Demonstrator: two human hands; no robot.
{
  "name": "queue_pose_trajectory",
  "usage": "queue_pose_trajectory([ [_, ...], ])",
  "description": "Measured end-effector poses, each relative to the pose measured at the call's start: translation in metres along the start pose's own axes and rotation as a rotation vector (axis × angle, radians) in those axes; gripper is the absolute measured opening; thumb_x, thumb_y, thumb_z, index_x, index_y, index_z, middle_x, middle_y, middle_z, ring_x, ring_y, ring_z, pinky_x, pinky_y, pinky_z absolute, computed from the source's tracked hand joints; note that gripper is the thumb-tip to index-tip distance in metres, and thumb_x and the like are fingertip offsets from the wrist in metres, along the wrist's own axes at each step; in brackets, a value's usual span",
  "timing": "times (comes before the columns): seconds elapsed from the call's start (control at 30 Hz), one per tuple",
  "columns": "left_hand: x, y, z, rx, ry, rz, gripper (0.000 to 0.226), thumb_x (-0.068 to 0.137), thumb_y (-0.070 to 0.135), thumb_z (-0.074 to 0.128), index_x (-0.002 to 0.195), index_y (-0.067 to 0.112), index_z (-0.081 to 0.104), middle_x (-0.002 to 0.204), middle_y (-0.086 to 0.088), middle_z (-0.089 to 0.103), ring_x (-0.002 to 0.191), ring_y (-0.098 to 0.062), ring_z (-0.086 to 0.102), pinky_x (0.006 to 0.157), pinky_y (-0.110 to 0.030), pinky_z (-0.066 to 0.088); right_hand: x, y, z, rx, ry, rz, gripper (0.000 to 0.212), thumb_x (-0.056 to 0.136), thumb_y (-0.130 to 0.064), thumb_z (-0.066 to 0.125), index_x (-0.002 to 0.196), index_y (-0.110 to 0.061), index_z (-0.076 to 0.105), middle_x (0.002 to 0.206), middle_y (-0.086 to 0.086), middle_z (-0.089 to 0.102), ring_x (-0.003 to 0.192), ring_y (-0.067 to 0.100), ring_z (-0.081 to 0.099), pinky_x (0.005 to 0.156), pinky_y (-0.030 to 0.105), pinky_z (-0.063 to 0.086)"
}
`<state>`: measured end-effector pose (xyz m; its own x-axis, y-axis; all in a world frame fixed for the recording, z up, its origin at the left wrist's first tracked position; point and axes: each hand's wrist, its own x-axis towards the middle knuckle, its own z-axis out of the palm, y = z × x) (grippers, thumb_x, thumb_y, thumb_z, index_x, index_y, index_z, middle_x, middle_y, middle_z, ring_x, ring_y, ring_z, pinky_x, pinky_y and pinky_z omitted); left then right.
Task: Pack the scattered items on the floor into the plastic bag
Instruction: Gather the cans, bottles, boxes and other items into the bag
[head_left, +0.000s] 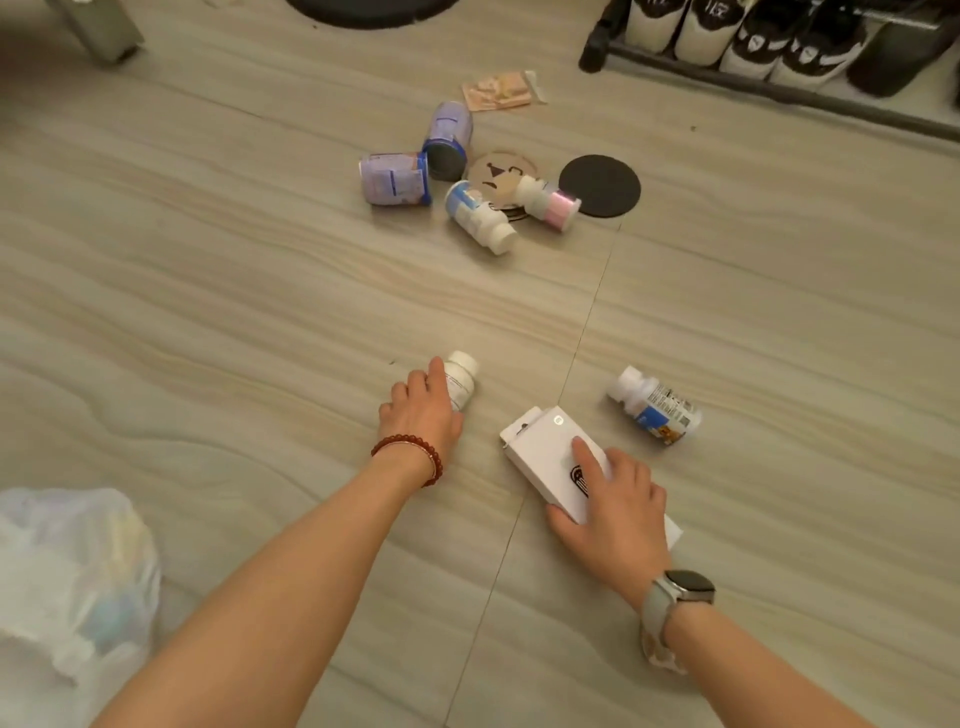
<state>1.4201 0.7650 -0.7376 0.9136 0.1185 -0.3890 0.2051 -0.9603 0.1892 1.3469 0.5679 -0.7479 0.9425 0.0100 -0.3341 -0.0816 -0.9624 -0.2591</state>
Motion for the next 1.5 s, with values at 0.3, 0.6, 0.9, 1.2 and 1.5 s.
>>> queue_pose_trajectory([
  [0.3,-0.083,-0.084,-0.102,-0.283,0.202,0.019,0.073,0.080,0.045,0.045,0.143,0.019,0.016,0.128,-0.008,0.039,0.112,-0.025,0.047,0.086,-0.028,0.038,0.010,-0.115,-0.023,0.536,-0.049,-0.266,0.085,0.064,-0.061,0.036,0.138,-0.019,0.033,0.130,0.006,0.043,0.118,0.023,0.036,0.104,0.038,0.032],
  [0.6,-0.239,-0.229,-0.119,-0.469,0.664,-0.381,0.069,0.073,0.045,0.054,0.134,0.017,0.038,0.125,-0.003,0.051,0.111,-0.015,0.047,0.095,-0.029,0.039,-0.051,-0.248,-0.022,0.786,-0.197,-0.642,0.071,0.073,-0.042,0.051,0.138,-0.023,0.031,0.119,-0.013,0.036,0.112,0.005,0.034,0.094,0.018,0.026],
  [0.9,-0.305,-0.312,-0.039,-0.478,0.618,-0.787,0.054,0.087,0.030,0.055,0.135,0.015,0.036,0.131,-0.014,0.049,0.116,-0.030,0.045,0.095,-0.039,0.036,-0.138,-0.330,-0.032,0.578,-0.336,-1.035,0.075,0.072,-0.061,0.044,0.138,-0.032,0.027,0.128,-0.018,0.035,0.120,-0.002,0.034,0.091,0.002,0.027],
  [1.2,-0.341,-0.374,-0.021,-0.617,0.451,-1.086,0.071,0.084,0.042,0.056,0.141,0.014,0.024,0.144,-0.016,0.036,0.129,-0.035,0.037,0.099,-0.046,0.036,-0.200,-0.416,-0.028,0.479,-0.703,-0.870,0.039,0.089,-0.049,0.043,0.123,-0.030,0.045,0.112,-0.010,0.054,0.104,0.013,0.053,0.088,0.029,0.044],
  [1.5,-0.376,-0.387,-0.035,-0.616,1.071,-1.009,0.027,0.095,0.020,0.043,0.089,-0.003,0.056,0.071,-0.011,0.052,0.069,-0.028,0.045,0.063,-0.028,0.030,-0.225,-0.446,0.061,0.485,-0.894,-0.489,0.029,0.093,-0.024,0.041,0.101,0.000,0.057,0.111,0.021,0.064,0.098,0.034,0.063,0.088,0.045,0.052],
])
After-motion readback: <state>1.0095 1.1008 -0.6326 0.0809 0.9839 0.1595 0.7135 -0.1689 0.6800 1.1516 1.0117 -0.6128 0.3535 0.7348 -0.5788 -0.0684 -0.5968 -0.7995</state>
